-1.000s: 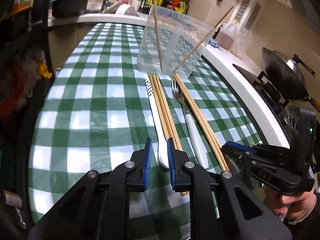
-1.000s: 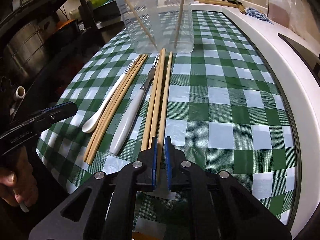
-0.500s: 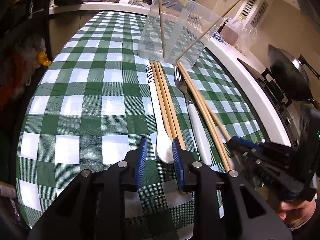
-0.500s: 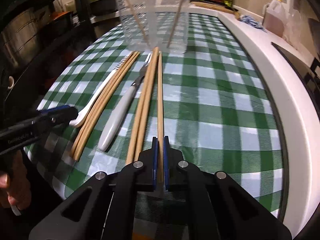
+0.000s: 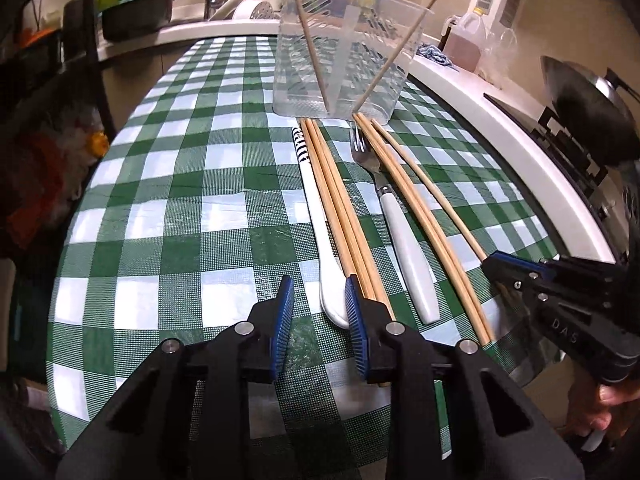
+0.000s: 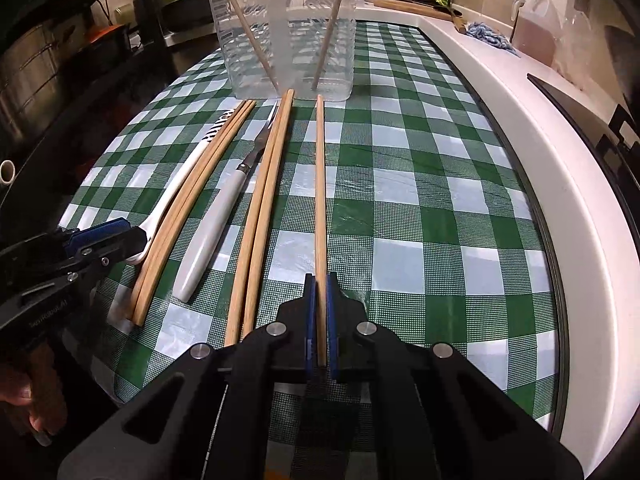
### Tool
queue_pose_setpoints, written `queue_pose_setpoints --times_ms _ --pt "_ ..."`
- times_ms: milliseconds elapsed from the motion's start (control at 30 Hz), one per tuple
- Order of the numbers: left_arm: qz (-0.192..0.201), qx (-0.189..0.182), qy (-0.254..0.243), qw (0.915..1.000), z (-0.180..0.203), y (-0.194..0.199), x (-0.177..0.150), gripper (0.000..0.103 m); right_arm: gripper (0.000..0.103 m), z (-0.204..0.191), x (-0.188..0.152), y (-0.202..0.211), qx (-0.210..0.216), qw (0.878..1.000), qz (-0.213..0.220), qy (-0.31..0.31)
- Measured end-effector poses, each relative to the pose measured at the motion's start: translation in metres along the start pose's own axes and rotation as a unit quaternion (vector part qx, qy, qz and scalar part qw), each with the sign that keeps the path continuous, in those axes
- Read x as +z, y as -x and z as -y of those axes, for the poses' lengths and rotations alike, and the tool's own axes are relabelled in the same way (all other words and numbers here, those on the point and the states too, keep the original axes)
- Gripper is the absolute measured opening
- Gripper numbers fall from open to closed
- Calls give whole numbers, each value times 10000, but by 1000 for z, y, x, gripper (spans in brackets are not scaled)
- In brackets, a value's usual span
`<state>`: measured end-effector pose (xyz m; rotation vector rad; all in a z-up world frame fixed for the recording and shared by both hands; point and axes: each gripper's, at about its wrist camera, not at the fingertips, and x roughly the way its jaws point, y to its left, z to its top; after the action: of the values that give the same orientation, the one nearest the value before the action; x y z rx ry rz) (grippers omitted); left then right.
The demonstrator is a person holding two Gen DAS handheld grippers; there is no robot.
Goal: Organize utensils
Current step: 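Close the left tool on the white spoon handle while the right tool holds its chopstick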
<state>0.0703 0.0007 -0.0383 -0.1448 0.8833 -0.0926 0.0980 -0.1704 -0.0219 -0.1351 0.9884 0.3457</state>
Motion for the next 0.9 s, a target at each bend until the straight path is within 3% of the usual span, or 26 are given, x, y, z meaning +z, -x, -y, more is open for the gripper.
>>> queue_pose_setpoints --times_ms 167,267,367,400,900 --pt "99 241 -260 9993 8 2 -3 27 6 0 0 0 3 10000 -1 1" --pt "76 207 -329 9992 13 1 -7 27 6 1 0 0 9 10000 -3 -3" --pt "158 453 -515 9975 22 0 -12 25 6 0 0 0 11 10000 -4 1" --pt "191 469 -513 9974 22 0 -13 21 6 1 0 0 12 10000 -5 3" --pt "428 758 -109 9961 -3 19 -28 19 6 2 -1 1 12 10000 -6 -41"
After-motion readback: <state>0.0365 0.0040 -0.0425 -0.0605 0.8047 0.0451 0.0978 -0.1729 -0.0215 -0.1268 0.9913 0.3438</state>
